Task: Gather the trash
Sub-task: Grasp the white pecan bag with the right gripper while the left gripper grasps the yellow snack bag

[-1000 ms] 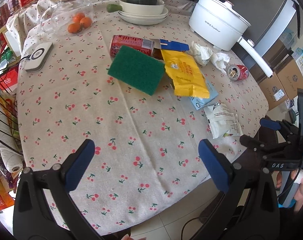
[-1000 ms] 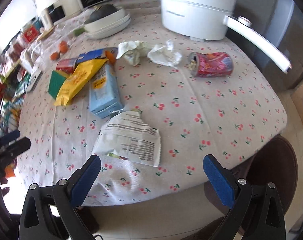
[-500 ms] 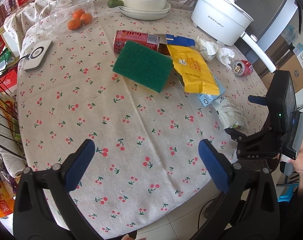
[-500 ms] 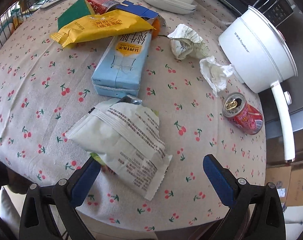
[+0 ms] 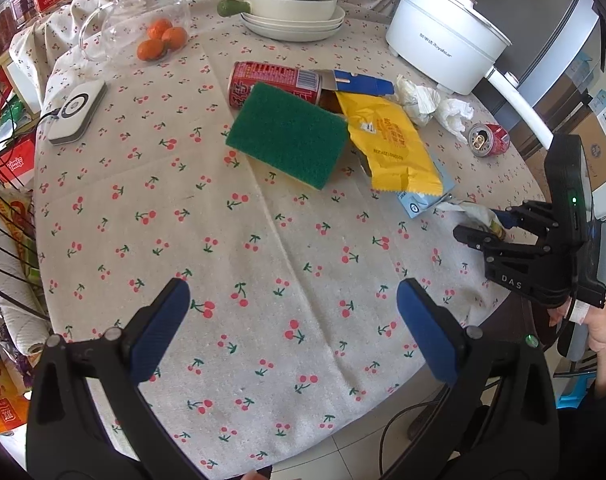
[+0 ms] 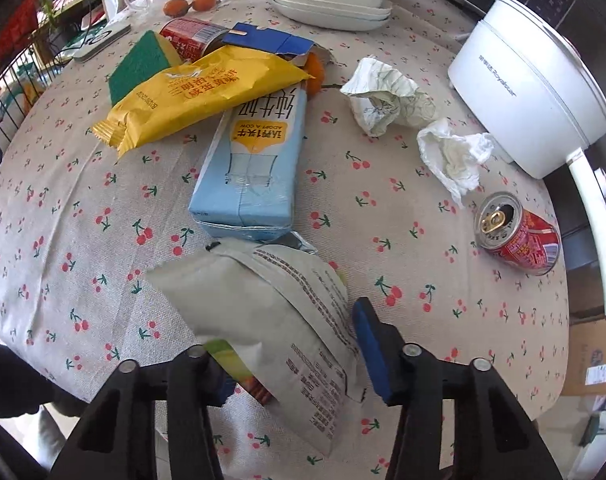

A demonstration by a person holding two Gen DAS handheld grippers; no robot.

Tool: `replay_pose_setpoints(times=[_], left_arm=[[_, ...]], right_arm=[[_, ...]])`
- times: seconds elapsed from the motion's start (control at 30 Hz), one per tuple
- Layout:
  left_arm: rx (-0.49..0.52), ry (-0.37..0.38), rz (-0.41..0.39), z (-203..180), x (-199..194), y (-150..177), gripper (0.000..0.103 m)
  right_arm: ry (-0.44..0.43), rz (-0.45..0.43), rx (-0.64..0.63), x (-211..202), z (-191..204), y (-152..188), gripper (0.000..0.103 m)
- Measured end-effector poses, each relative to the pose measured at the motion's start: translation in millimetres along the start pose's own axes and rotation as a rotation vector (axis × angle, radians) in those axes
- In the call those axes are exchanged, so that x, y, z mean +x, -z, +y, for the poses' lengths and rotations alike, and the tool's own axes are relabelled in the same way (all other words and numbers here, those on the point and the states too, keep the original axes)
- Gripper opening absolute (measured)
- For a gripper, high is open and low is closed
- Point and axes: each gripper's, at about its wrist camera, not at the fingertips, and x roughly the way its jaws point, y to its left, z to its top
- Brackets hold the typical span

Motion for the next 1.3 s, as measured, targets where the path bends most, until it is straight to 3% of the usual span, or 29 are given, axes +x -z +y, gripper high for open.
replay_pose_setpoints(times=[0.1,0.23,0.4,0.63,0.77,0.87,0.9,0.93,1.0,1.17,1.3], left_arm=[[-0.007,0.030,-0.039,-4,-5,-2,0.103],[0.015,0.057,-0.042,-15,-2,-10,0.103],[0.032,0.027,0.018,-33,8,-33,0.103],[-0.005,0.034,0.124,-59,37,-75,0.101],[0.002,-0.009,0.137,-73,53,-96,0.098],[-0.001,-0.028,0.157,-77,67,-104,0.089],[0.005,-0.037,0.161,-79,71,-106,0.088],[0.010,-0.045,0.163,-81,74,-107,0.087],[0.005,-0.056,0.172,-81,81,-108,0.084],[-0.017,-0.033,0.180,-75,88,-108,0.083],[-0.054,0.034,0.175,-66,87,-107,0.066]], right_arm=[[-0.037,-0.008,0.068,-9,-16,3,0.020],[-0.068,-0.039,0.167,-28,-35,10,0.014],[-0.135,-0.064,0.306,-52,-54,26,0.012],[-0.124,-0.070,0.344,-62,-68,41,0.012],[-0.163,-0.064,0.373,-60,-77,50,0.012],[-0.210,-0.053,0.408,-55,-84,56,0.013],[-0.217,-0.046,0.425,-53,-87,58,0.022],[-0.211,-0.038,0.441,-51,-91,60,0.045],[-0.187,-0.046,0.477,-52,-100,65,0.074],[-0.188,-0.046,0.542,-51,-114,71,0.077],[-0.178,-0.028,0.534,-47,-112,72,0.078]])
